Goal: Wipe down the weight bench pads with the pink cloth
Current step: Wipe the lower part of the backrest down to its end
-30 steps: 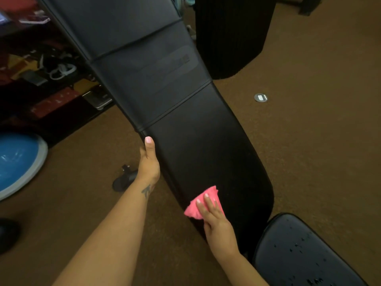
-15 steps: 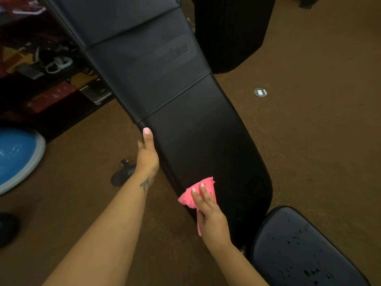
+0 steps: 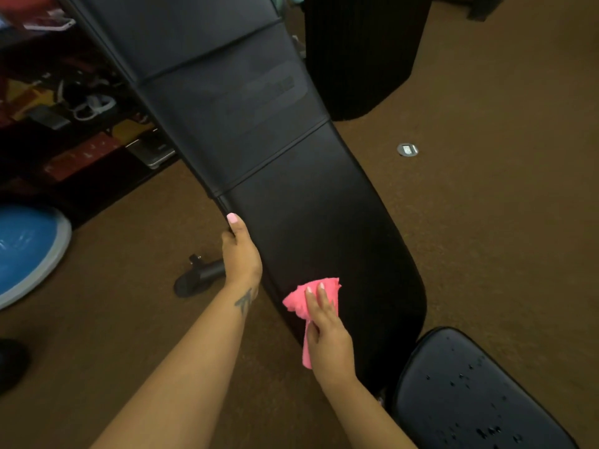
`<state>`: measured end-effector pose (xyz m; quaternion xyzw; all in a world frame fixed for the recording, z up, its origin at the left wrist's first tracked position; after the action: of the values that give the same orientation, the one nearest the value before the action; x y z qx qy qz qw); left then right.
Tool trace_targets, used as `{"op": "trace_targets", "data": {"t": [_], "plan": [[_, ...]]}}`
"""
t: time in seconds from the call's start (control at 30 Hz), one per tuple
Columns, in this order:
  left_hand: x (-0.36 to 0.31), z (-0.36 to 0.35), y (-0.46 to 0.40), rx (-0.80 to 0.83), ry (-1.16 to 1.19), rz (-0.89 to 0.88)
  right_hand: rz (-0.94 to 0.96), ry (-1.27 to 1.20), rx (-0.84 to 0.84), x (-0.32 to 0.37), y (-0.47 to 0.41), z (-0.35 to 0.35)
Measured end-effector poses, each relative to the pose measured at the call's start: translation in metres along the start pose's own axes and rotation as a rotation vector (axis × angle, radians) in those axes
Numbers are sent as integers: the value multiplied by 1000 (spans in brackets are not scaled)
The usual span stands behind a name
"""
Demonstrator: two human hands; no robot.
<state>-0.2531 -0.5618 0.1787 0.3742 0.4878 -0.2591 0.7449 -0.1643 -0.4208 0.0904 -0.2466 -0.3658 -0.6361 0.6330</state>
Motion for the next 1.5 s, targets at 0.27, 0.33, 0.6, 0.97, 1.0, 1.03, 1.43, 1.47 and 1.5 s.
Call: {"op": "trace_targets", "data": {"t": [0.27, 0.33, 0.6, 0.97, 1.0, 1.03, 1.43, 1.47, 1.5], "plan": [[2, -5, -2, -72, -24, -1, -176, -146, -91, -20, -18, 16], [3, -6, -4, -80, -48, 3, -161, -187, -139, -5, -32, 20], [8, -8, -5, -132, -73, -38, 72, 18, -22, -1, -20, 14], [3, -9, -1, -182, -94, -78, 4, -78, -91, 20, -47, 24], [3, -9, 0, -188, -97, -87, 58, -79, -76, 24, -45, 22], [3, -9, 0, -195, -102, -92, 108, -71, -58, 23, -41, 20], [5, -11, -1, -236, -98, -95, -78, -85, -111, 3, -59, 38], [4, -11, 0, -242, -97, -97, -50, -74, -111, 9, -61, 38], [4, -11, 0, -247, -95, -103, -15, -61, -99, 14, -61, 37]]}}
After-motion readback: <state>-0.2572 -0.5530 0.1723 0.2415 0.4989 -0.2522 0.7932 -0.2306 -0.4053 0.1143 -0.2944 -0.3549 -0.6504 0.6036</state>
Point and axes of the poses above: each hand's wrist, its own y-axis away from the middle knuckle, its own z-axis out of the back of the hand, x = y × z, the point moved 3 cm from there along -y, towards the middle knuckle, and after that the axes turned 1 degree about -z, right-handed, at the moved point
